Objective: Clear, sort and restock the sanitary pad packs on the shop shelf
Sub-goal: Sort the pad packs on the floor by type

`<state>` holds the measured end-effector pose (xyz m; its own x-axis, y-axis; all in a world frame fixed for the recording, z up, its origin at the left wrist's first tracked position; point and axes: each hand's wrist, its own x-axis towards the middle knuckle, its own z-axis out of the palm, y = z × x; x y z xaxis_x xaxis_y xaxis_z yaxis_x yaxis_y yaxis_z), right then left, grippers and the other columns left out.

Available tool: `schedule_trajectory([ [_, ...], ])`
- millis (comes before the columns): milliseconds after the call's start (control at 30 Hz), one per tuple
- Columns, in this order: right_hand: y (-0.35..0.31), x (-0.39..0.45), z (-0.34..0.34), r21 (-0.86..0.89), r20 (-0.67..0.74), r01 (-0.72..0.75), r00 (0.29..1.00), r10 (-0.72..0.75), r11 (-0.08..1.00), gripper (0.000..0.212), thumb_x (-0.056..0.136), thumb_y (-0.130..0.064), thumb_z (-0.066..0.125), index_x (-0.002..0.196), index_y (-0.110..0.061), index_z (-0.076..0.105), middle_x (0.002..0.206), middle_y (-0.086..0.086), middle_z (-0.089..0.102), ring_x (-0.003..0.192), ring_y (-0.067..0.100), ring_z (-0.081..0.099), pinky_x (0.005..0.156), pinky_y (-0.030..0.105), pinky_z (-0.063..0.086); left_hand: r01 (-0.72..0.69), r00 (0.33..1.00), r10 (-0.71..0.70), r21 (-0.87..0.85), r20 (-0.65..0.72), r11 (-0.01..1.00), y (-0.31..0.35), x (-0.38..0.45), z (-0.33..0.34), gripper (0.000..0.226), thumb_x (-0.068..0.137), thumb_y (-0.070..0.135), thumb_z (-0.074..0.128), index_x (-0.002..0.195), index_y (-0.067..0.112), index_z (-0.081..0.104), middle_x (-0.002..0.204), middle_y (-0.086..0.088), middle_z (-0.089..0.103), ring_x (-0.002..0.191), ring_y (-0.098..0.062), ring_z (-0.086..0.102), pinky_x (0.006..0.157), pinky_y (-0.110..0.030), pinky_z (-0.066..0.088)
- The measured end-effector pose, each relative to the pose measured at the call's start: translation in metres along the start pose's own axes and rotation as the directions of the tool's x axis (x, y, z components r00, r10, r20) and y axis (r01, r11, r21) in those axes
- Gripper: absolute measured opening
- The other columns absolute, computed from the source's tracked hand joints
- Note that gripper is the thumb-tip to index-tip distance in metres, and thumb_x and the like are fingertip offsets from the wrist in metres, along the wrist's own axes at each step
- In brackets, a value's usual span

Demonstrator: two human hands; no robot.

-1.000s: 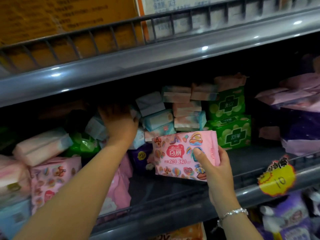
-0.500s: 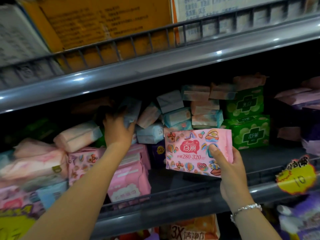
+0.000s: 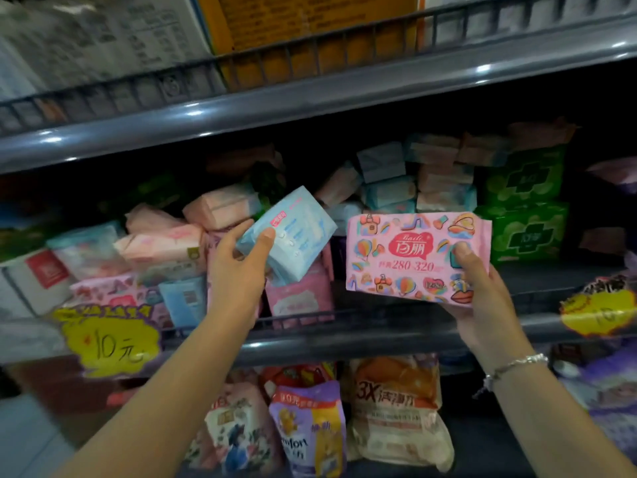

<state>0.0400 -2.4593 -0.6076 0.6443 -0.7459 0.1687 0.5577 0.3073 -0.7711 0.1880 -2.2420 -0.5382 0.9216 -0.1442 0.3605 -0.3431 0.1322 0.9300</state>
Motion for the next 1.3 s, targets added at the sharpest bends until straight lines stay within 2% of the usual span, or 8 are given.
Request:
schedule_trajectory([
  [200,-0.002,-0.041,-0.011,-0.104,0.013,-0.087,0.996,0.089,0.991,0.099,0.042,-0.059,0.087,0.129,-0.02,0.058,0.114,0.003,0.071,0.104,0.021,0.069,0.081,0.041,0.059,0.142,0.989,-0.138,-0.077,0.047,0.987,-0.011,-0.049,-0.04,0.027,0.09,0.028,0.066,0.115,0.026,0.058,0.107,0.005,0.066,0.083,-0.002,0.067,0.061,-0.023,0.052],
  [400,0.005,-0.092,-0.044,-0.208,0.068,-0.208,0.972,0.226,0.956,0.107,0.03,-0.062,0.09,0.124,-0.021,0.061,0.111,0.003,0.073,0.098,0.019,0.071,0.065,0.031,0.06,0.241,0.97,-0.239,-0.05,0.047,0.969,-0.033,-0.105,-0.074,0.031,0.089,0.03,0.066,0.118,0.025,0.056,0.107,0.01,0.063,0.094,-0.006,0.063,0.075,-0.028,0.053],
  [567,0.011,-0.117,-0.061,-0.284,0.052,-0.258,0.958,0.284,0.923,0.082,0.047,-0.057,0.084,0.119,-0.021,0.064,0.111,0.005,0.072,0.1,0.021,0.07,0.073,0.036,0.061,0.368,0.93,-0.368,-0.103,0.019,0.924,-0.063,-0.137,-0.091,0.023,0.092,0.029,0.063,0.112,0.018,0.061,0.11,0.002,0.067,0.096,-0.016,0.065,0.062,-0.026,0.05],
  [667,0.021,-0.126,-0.07,-0.312,0.015,-0.301,0.947,0.322,0.901,0.046,0.075,-0.042,0.068,0.116,-0.02,0.065,0.106,0.005,0.074,0.095,0.02,0.071,0.071,0.034,0.061,0.5,0.866,-0.496,-0.108,0.065,0.859,-0.086,-0.151,-0.099,0.011,0.094,0.031,0.059,0.098,0.02,0.06,0.108,-0.003,0.07,0.094,-0.024,0.067,0.057,-0.03,0.053],
  [767,0.032,-0.133,-0.076,-0.335,-0.012,-0.359,0.926,0.377,0.871,0.036,0.078,-0.037,0.064,0.11,-0.02,0.065,0.096,0.002,0.076,0.083,0.015,0.073,0.061,0.03,0.06,0.628,0.777,-0.614,-0.112,0.14,0.77,-0.106,-0.164,-0.102,0.027,0.098,0.035,0.052,0.117,0.018,0.061,0.113,-0.005,0.07,0.096,-0.024,0.07,0.072,-0.04,0.058],
  [1033,0.053,-0.144,-0.097,-0.448,-0.096,-0.463,0.875,0.474,0.765,0.056,0.067,-0.044,0.07,0.115,-0.016,0.064,0.103,0.008,0.074,0.095,0.027,0.071,0.091,0.048,0.053,0.805,0.526,-0.753,0.056,0.396,0.591,-0.149,-0.2,-0.097,0.068,0.067,0.043,0.073,0.129,0.023,0.055,0.109,-0.006,0.072,0.082,-0.021,0.072,0.061,-0.035,0.057],
  [1133,0.061,-0.149,-0.112,-0.49,-0.124,-0.5,0.851,0.511,0.714,0.085,0.047,-0.055,0.086,0.118,-0.013,0.064,0.107,0.012,0.073,0.1,0.032,0.069,0.097,0.052,0.049,0.816,0.529,-0.765,0.028,0.367,0.577,-0.173,-0.217,-0.095,0.06,0.072,0.035,0.072,0.128,0.023,0.054,0.111,-0.006,0.072,0.083,-0.021,0.072,0.058,-0.034,0.057],
  [1300,0.08,-0.168,-0.142,-0.525,-0.189,-0.535,0.832,0.522,0.662,0.063,0.064,-0.041,0.077,0.115,-0.007,0.064,0.1,0.015,0.074,0.095,0.035,0.07,0.091,0.054,0.053,0.842,0.44,-0.814,0.141,0.378,0.521,-0.21,-0.257,-0.103,0.058,0.073,0.038,0.071,0.125,0.018,0.06,0.112,-0.007,0.071,0.096,-0.024,0.071,0.076,-0.04,0.059],
])
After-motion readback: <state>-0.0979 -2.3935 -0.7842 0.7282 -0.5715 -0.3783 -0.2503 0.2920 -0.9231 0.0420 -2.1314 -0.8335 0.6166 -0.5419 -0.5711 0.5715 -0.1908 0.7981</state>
